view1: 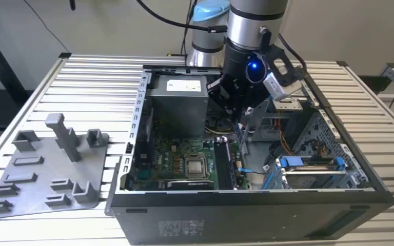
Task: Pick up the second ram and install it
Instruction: 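Insert the second ram into the second slot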
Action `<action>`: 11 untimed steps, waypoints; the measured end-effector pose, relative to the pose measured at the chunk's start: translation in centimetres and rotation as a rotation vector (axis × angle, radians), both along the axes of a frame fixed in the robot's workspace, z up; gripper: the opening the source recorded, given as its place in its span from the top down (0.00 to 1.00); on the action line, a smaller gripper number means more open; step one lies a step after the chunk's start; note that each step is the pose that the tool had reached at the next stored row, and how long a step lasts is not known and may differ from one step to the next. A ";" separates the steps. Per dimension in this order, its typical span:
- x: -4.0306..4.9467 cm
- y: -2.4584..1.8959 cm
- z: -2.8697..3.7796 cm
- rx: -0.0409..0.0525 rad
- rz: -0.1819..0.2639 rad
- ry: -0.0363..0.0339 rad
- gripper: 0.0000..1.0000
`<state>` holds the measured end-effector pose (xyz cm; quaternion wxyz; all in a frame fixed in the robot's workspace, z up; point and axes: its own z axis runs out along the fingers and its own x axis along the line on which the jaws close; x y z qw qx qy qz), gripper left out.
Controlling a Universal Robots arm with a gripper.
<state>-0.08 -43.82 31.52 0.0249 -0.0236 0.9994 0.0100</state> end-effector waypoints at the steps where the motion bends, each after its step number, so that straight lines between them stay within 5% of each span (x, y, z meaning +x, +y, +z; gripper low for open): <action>1: 0.00 0.00 0.00 -0.0001 0.000 0.0000 0.86; 11: 0.00 0.02 -0.01 -0.0002 0.000 0.0000 0.86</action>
